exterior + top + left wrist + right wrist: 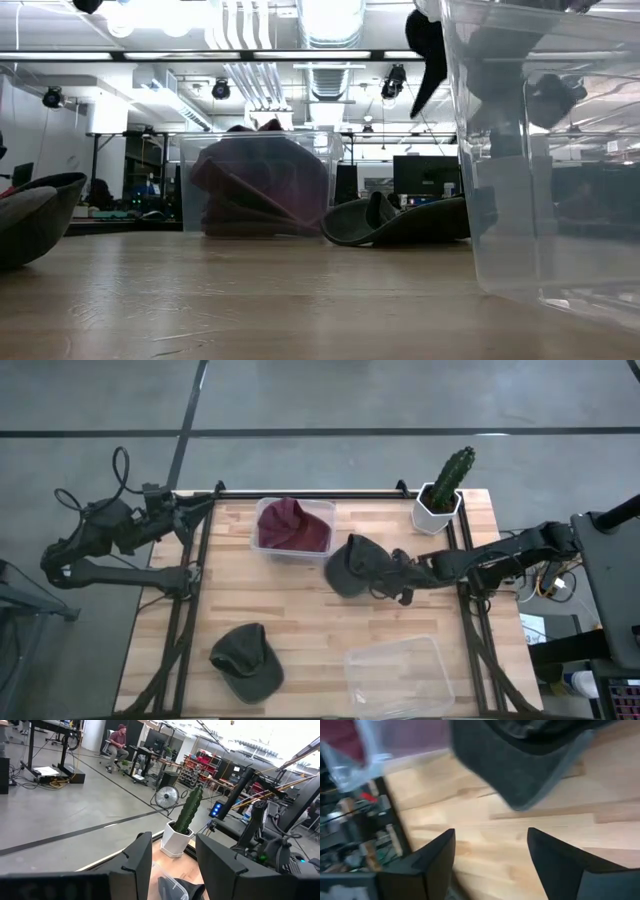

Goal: Pick and place caps into container
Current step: Put the top black cap into the bottom transparent container

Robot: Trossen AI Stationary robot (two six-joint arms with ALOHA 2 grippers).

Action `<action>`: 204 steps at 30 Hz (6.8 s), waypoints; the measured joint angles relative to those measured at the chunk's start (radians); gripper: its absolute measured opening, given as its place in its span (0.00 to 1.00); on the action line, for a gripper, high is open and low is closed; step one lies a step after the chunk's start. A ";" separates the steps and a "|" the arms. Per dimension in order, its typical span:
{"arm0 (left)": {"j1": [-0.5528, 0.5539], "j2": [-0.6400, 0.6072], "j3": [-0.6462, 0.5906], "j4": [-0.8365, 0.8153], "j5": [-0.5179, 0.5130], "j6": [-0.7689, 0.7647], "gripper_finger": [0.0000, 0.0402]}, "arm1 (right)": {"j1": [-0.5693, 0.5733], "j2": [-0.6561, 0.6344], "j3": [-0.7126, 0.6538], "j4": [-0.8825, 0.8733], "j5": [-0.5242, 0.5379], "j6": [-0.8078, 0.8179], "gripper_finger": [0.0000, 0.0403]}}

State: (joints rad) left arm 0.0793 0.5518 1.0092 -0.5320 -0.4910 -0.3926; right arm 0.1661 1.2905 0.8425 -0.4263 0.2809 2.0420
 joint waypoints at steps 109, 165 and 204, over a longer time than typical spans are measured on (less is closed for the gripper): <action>-0.004 0.445 -0.001 0.514 0.088 0.039 0.36 | -0.013 0.132 0.674 -0.018 0.649 -1.185 0.03; 0.006 0.200 0.021 0.223 0.257 -0.222 0.02 | -0.034 0.030 0.657 -0.305 0.143 -1.330 0.54; -0.338 0.855 0.081 0.709 0.558 -0.907 0.01 | -0.198 -0.079 0.652 -0.820 0.534 -1.443 0.53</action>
State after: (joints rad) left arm -0.2589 1.4067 1.0902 0.1766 0.0667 -1.2991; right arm -0.0318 1.2110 1.4946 -1.2465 0.8150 0.5992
